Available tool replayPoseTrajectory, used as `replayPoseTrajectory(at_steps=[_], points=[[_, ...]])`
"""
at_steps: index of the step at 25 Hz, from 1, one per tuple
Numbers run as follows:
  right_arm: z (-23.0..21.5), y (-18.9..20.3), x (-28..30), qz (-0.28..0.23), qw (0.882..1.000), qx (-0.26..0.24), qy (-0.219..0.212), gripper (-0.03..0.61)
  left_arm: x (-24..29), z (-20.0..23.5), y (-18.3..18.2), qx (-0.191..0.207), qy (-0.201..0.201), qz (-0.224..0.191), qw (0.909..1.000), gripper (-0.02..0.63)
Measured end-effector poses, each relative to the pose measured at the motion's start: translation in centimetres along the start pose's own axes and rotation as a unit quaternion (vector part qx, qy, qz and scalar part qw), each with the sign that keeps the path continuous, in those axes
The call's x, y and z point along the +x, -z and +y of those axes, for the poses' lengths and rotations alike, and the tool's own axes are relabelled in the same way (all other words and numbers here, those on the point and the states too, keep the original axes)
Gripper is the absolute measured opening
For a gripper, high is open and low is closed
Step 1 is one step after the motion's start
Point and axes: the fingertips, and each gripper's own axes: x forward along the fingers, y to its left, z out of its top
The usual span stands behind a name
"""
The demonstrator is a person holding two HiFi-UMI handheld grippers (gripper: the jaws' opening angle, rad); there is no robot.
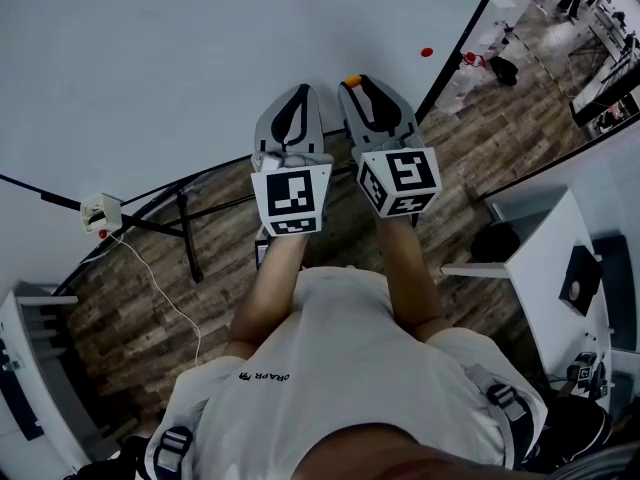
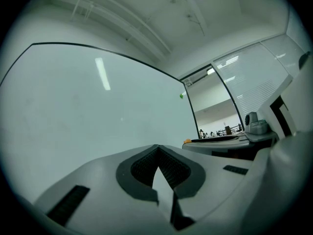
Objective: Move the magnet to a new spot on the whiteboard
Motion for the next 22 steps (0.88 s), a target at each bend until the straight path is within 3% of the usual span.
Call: replayPoseTrajectory(at_steps=[13, 22], points=[[0.35, 0.03, -0.37, -0.001, 1.000, 0.000, -0.005, 0.127, -0.28, -0.51, 0.11, -0.009, 0.015, -0.002, 0.9998, 0.002], [0.39, 0.17, -0.03, -0.002, 1.000, 0.001, -0.007, 0.127, -0.09, 0.17, 0.46, -0.010, 0.005, 0.002, 0.9999, 0.003]])
